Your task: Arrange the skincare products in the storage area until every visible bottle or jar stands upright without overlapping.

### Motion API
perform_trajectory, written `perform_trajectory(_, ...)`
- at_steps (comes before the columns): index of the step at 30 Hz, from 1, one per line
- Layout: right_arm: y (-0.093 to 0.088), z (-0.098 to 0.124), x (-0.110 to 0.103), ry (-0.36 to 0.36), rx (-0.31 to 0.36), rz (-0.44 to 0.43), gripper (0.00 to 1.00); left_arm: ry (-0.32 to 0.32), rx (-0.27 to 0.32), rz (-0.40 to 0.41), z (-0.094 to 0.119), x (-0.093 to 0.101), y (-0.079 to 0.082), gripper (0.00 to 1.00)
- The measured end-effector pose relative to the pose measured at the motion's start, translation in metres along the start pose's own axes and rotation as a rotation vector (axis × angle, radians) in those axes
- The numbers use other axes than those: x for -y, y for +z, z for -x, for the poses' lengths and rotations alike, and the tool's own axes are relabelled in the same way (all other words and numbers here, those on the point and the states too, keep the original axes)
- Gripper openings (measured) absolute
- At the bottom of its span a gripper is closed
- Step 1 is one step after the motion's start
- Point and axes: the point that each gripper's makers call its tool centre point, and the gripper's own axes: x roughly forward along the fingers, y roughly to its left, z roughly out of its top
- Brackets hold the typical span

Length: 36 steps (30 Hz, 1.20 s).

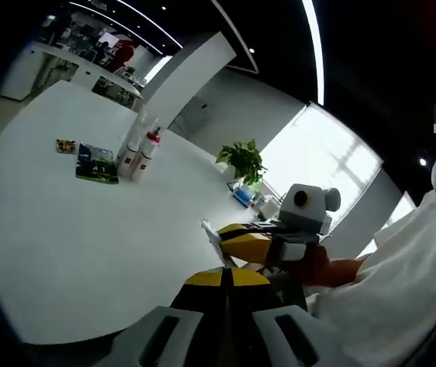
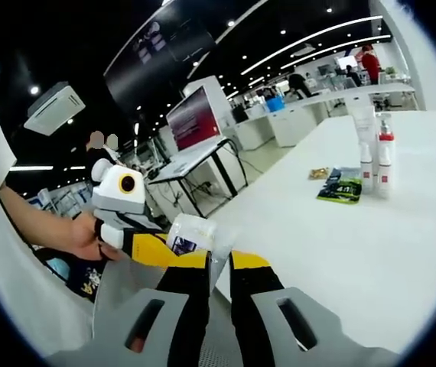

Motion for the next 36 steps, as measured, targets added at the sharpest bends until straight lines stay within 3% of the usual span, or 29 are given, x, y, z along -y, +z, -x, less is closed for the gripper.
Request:
perform_trajectory(5,-0.001,0.000,0.001,-0.006,-0.006,0.002,0.03,0.002,0.004,0.003,0.000,-0.001,0.001,0.00)
perform_trajectory(7,-0.010,0.004,0.024,-0.108,-0.058,0.068,0.00,-0.025,0.029,0.011,0.002,0.003,0.005,0.00)
perform_trajectory(9,-0.007,0.003,0.018,-0.073,-0.039,0.008,0.00,-0.015,0.047,0.017,0.004,0.000,0.008,0.00)
perform_trajectory(10,0.002,0.003,0.011,-0.032,0.012,-0.045,0.00,-0.004,0.046,0.021,0.004,-0.002,0.008,0.00)
perform_trajectory(13,-0.001,0.005,0.016,-0.059,-0.007,-0.026,0.00,0.001,0.055,0.021,0.004,-0.003,0.010,0.00)
perform_trajectory(18,0.013,0.008,0.015,-0.055,0.065,-0.040,0.02,0.022,0.054,0.009,0.003,-0.006,0.009,0.00)
perform_trajectory(22,0.020,0.009,0.011,-0.028,0.108,-0.066,0.12,0.043,0.049,-0.005,0.002,-0.010,0.008,0.00)
perform_trajectory(31,0.008,-0.002,-0.008,0.066,0.041,-0.097,0.26,-0.026,0.084,-0.002,0.006,0.001,0.015,0.00)
perform_trajectory(33,0.008,-0.002,-0.012,0.092,0.037,-0.102,0.25,-0.058,0.083,0.013,0.007,0.005,0.015,0.00)
perform_trajectory(36,0.009,0.001,-0.018,0.107,0.036,-0.107,0.17,-0.056,0.077,0.012,0.006,0.004,0.014,0.01)
